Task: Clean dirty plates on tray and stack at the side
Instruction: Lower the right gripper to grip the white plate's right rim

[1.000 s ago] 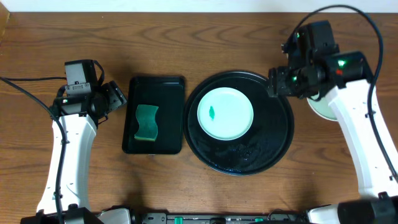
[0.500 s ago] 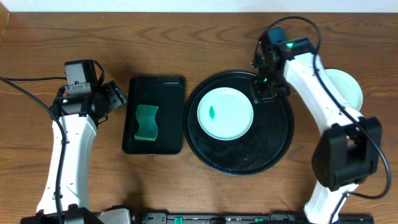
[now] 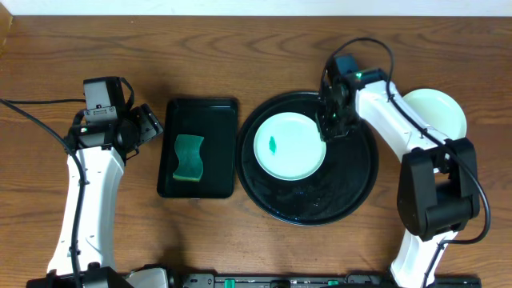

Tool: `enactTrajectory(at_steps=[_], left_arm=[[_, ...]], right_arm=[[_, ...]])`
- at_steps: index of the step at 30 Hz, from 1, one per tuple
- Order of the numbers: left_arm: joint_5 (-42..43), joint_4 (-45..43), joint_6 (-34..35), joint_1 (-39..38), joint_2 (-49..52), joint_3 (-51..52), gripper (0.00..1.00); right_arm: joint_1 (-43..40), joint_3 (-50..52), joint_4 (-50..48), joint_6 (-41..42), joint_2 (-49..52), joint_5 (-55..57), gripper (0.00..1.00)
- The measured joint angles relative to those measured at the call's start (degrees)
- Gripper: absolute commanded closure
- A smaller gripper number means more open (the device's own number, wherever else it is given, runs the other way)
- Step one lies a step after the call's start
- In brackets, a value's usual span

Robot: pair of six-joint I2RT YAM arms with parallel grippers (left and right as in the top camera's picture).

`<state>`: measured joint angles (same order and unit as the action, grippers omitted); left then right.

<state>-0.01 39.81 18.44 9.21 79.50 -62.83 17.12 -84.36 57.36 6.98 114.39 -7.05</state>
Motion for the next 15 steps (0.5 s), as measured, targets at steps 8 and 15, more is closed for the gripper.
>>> enactTrajectory(at_steps=[8, 15], left_arm=[[0.0, 0.0, 0.0, 0.0, 0.0, 0.0, 0.20], [0.0, 0.0, 0.0, 0.0, 0.0, 0.0, 0.20]], right_arm=[[0.0, 1.4, -2.4, 0.0, 0.0, -0.5, 0.75], [0.0, 5.1, -6.9, 0.1, 0.0, -1.5, 0.84]])
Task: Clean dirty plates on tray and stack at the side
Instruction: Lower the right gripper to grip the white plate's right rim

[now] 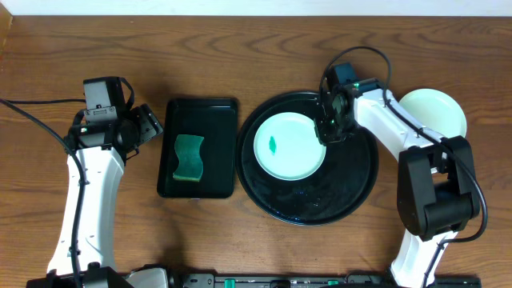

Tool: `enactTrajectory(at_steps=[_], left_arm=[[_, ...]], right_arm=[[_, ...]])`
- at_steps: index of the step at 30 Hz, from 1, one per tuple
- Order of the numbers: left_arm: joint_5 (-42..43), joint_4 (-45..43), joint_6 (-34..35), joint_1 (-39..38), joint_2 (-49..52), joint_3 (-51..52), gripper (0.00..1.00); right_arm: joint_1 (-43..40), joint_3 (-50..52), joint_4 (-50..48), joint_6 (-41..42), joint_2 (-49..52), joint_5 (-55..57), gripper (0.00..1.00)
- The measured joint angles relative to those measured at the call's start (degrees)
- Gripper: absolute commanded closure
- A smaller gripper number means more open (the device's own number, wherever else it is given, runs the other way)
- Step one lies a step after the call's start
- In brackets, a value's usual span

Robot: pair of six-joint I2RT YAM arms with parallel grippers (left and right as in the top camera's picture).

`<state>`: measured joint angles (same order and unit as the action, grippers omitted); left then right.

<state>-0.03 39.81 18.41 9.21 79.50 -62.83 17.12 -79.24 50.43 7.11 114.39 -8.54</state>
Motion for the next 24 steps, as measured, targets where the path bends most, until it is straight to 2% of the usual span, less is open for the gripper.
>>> enactTrajectory(at_steps=[8, 17, 24], left_arm=[[0.0, 0.0, 0.0, 0.0, 0.0, 0.0, 0.20], [0.0, 0.0, 0.0, 0.0, 0.0, 0.0, 0.20], [0.0, 0.0, 0.0, 0.0, 0.0, 0.0, 0.20]], right_arm=[[0.0, 0.2, -0.7, 0.1, 0.0, -0.1, 0.94], [0.0, 0.2, -1.4, 0.2, 0.0, -0.3, 0.96], [0.0, 0.6, -2.9, 0.3, 0.0, -0.5, 0.92]])
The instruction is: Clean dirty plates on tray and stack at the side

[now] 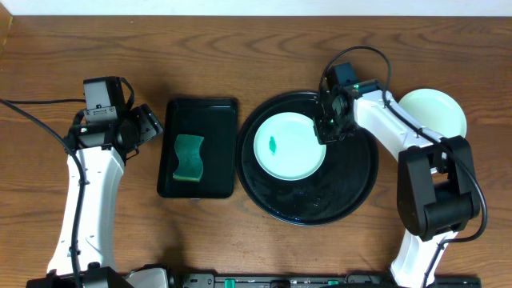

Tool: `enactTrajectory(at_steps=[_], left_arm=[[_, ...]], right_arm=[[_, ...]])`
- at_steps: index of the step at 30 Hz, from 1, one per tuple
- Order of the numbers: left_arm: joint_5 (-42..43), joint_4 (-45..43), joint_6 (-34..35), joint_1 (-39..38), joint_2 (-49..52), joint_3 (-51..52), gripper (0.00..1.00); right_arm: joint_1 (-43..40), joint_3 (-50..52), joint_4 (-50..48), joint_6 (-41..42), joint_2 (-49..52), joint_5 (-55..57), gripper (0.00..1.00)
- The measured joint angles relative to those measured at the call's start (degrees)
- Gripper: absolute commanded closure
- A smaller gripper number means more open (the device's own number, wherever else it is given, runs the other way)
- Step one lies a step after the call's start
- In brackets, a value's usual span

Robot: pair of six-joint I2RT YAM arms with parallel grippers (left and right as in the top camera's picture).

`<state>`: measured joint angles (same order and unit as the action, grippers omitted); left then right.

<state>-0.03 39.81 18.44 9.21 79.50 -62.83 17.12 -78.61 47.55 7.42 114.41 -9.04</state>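
Note:
A pale green plate (289,146) with a small green smear (273,145) lies on the round black tray (352,188). My right gripper (324,132) is at the plate's right rim, its fingers pointing down; whether they grip the rim cannot be told. A second, clean-looking pale green plate (438,112) rests on the table at the far right. A green sponge (189,157) lies in the rectangular black tray (220,112). My left gripper (149,126) hovers just left of that tray, its jaws apart with nothing between them.
Wooden table (200,240) all around. The right arm (396,120) crosses between the round tray and the side plate. Cables run off the left arm toward the left edge.
My right gripper stood at the plate's right rim, then had shifted slightly left and toward the plate, and stays there now. The left arm, sponge and both plates have not moved.

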Motion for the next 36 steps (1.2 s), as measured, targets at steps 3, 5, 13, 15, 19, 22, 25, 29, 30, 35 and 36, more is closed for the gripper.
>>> enactTrajectory(at_steps=[3, 5, 13, 15, 19, 22, 25, 29, 30, 35, 36], left_arm=[[0.0, 0.0, 0.0, 0.0, 0.0, 0.0, 0.20], [0.0, 0.0, 0.0, 0.0, 0.0, 0.0, 0.20], [0.0, 0.0, 0.0, 0.0, 0.0, 0.0, 0.20], [0.0, 0.0, 0.0, 0.0, 0.0, 0.0, 0.20], [0.0, 0.0, 0.0, 0.0, 0.0, 0.0, 0.20], [0.0, 0.0, 0.0, 0.0, 0.0, 0.0, 0.20], [0.0, 0.0, 0.0, 0.0, 0.0, 0.0, 0.20], [0.0, 0.0, 0.0, 0.0, 0.0, 0.0, 0.20], [0.0, 0.0, 0.0, 0.0, 0.0, 0.0, 0.20], [0.0, 0.0, 0.0, 0.0, 0.0, 0.0, 0.20], [0.0, 0.0, 0.0, 0.0, 0.0, 0.0, 0.20]], right_arm=[[0.0, 0.6, -0.4, 0.0, 0.1, 0.0, 0.92], [0.0, 0.9, -0.5, 0.0, 0.2, 0.0, 0.92], [0.0, 1.1, -0.7, 0.3, 0.3, -0.3, 0.99], [0.0, 1.1, -0.7, 0.4, 0.3, -0.3, 0.99], [0.0, 1.1, -0.8, 0.7, 0.3, -0.4, 0.99], [0.0, 1.1, -0.8, 1.0, 0.3, -0.4, 0.99], [0.0, 1.1, -0.8, 1.1, 0.3, -0.4, 0.99], [0.0, 1.1, -0.8, 1.1, 0.3, -0.4, 0.99], [0.0, 1.1, -0.8, 1.1, 0.3, -0.5, 0.99], [0.0, 1.1, -0.7, 1.1, 0.3, -0.5, 0.99], [0.0, 1.1, -0.7, 1.1, 0.3, -0.5, 0.99]])
